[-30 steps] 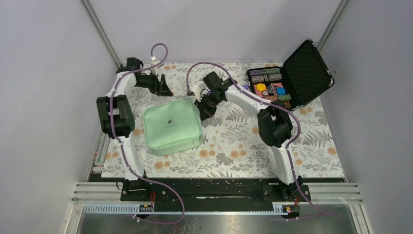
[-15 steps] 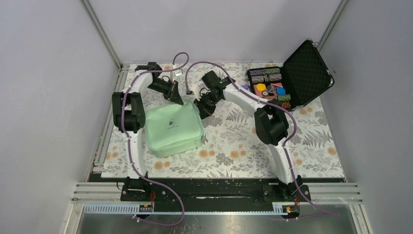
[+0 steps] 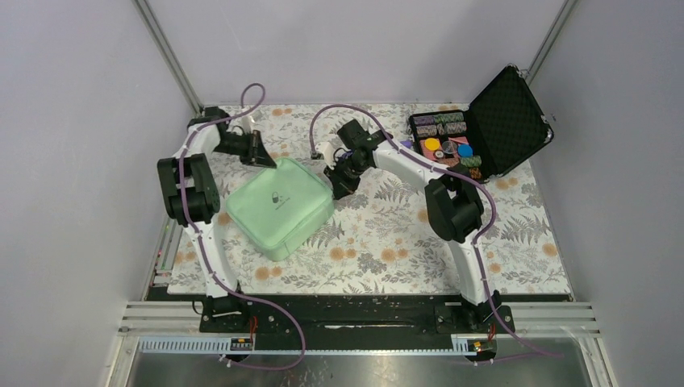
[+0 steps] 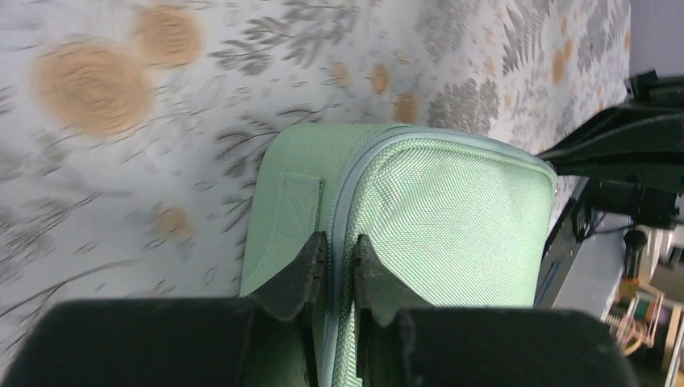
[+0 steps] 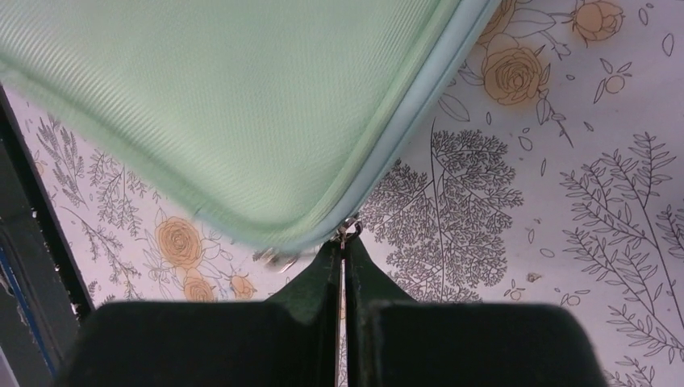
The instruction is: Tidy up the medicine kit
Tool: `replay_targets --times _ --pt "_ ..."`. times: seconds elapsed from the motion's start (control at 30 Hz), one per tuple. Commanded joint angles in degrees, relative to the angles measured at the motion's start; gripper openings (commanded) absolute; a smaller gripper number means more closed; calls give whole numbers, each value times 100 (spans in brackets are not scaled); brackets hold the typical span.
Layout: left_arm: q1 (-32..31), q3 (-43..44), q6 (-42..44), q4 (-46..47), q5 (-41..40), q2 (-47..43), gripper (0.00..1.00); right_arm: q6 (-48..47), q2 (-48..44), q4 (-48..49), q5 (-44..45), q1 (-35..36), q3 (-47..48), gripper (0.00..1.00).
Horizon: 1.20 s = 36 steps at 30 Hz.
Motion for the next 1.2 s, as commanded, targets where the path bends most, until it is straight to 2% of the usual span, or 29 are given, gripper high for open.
replay_targets --times 0.0,0.13,0.2,0.3,0.37,0.5,0.53,0.57,0.63,0.7,0.77,0.8,0.9,1.0,1.17 --pt "641 156 -389 876 -1153 -346 0 -165 -420 -445 68 -30 -283 0" --pt "830 -34 -779 1231 -1478 -487 0 -130 -402 -446 84 -22 -355 0" --pt "845 -258 -977 1346 -1395 -594 0 -50 -398 -436 26 2 -357 0" --pt "802 -580 -1302 1513 -1252 -751 2 177 -366 -339 38 18 -317 13" --pt "777 -740 -1325 1616 -1278 -855 21 337 -370 -327 123 1 -239 30" --pt "742 -984 -1271 1959 -1639 -1229 47 478 -669 -326 176 -104 -233 45" --pt "733 -1022 -1278 2078 -1724 -1332 52 512 -844 -322 171 -141 -266 52" --pt "719 -1068 -1291 2193 -1811 -1450 63 569 -992 -318 159 -183 -294 56" --pt "675 -1145 -1399 2494 -2073 -1678 96 737 -1302 -246 143 -298 -383 64" --pt "627 -1208 -1618 2792 -2293 -1900 99 925 -1654 -116 199 -437 -515 72" --pt "562 -1187 -1761 2966 -2434 -2059 99 1062 -1992 9 320 -584 -650 75" --pt "511 -1141 -1810 2981 -2566 -2121 99 1118 -2147 44 436 -659 -705 85" --pt "312 -959 -1939 2890 -2898 -2264 99 1295 -2532 84 767 -951 -756 99" --pt "74 -575 -1997 2612 -2993 -2318 99 1546 -2867 200 992 -1327 -721 100" --pt "-437 439 -1758 1854 -3280 -2191 99 2692 -3007 491 1624 -2091 -83 99"
